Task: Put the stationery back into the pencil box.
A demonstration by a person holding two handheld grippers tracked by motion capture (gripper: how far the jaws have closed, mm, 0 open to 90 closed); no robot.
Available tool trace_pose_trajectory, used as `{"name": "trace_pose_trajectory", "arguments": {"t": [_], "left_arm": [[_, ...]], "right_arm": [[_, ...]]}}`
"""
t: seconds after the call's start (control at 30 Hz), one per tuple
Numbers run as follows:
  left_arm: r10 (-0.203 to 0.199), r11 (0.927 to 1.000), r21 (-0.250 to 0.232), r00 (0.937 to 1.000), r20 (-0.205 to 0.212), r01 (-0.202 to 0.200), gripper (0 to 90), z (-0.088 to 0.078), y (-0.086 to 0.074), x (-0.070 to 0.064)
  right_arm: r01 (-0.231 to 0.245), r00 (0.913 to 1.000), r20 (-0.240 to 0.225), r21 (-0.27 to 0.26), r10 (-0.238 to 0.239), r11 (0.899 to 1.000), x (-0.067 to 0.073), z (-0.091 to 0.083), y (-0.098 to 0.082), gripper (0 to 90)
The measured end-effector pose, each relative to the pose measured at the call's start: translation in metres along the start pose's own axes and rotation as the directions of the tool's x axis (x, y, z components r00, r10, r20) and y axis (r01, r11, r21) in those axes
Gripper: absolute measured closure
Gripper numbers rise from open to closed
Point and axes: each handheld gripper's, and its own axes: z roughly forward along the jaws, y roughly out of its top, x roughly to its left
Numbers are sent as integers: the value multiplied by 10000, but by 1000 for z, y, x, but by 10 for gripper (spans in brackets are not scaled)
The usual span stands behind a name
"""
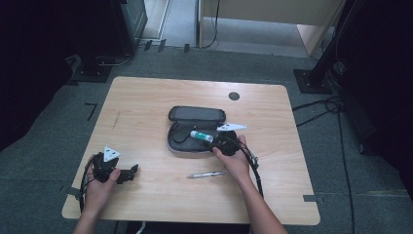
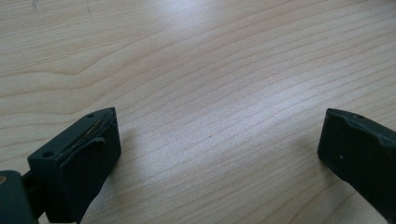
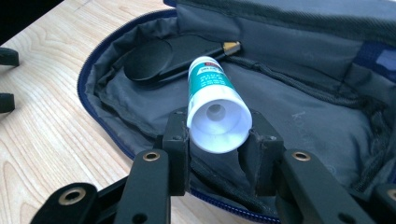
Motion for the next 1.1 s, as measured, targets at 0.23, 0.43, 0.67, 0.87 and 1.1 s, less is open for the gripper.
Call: {"name": "trace_pose_trajectory", "arguments": {"t": [0.23,0.43,0.67,0.87,1.1], "left_arm": [[-1,10000,0,10000,3,1,0,0,0,0],[-2,10000,-4,10000,4,2,0,0,0,0],[1,10000,1,10000,2,-1,0,0,0,0],[2,10000,0,10000,0,-2,0,0,0,0],[-3,10000,-2,10000,-2,3,0,0,0,0]], "right_arm": [[-107,9998,188,167,104,9998,-5,3,-2,649],[-130,9985,535,186,120,9997,-9,4,-4,591],[407,9869,1561,69,-413,9991,-5,3,-1,597],[665,9856,1537,283,-701,9974,0,8,1,555],[814,9631,2543,375,-883,9960,2,18,7,533]]}}
